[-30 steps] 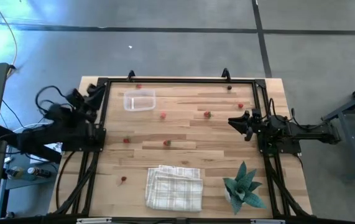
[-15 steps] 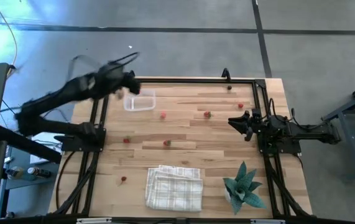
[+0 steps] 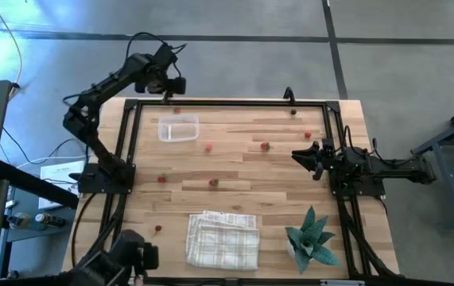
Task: Pick and placing Produce into tupperware
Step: Move the transparent bin from the top left to the center of the table
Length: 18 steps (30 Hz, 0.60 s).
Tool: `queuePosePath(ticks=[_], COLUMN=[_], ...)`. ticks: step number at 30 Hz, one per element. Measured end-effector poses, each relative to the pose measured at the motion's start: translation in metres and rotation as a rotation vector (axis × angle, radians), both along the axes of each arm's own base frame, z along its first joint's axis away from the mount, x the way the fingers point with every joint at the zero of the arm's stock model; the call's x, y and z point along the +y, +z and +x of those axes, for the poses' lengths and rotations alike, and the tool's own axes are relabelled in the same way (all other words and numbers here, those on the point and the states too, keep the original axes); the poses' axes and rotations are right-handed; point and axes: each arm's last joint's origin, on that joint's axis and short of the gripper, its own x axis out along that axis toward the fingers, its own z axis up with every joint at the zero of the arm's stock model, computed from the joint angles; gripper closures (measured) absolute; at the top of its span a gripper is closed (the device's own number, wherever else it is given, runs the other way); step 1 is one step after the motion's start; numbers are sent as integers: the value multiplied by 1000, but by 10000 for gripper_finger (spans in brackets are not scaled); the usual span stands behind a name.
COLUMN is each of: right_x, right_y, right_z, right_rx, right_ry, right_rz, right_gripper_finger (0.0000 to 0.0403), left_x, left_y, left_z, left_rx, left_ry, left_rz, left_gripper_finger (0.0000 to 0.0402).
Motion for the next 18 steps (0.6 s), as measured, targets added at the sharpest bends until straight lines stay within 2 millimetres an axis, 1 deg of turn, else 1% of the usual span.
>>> queuePosePath(ticks=[3,11,16,18], right_x=[0,0,0,0], right_y=[0,0,0,0], right_z=[0,0,0,0], right_rx=[0,-3,-5,-5], right_ry=[1,0,0,-1], right_rz=[0,14,23,20], right_gripper_finger=[286,286,286,286], left_x=[7,21,28,30], left_y=[-15,-53,-74,-76], left_z=[-3,2,-5,-7], left_rx=[65,156,222,225], left_ry=[29,46,71,77], left_rz=[-65,-196,-292,-301], left_gripper_finger=[277,277,277,277])
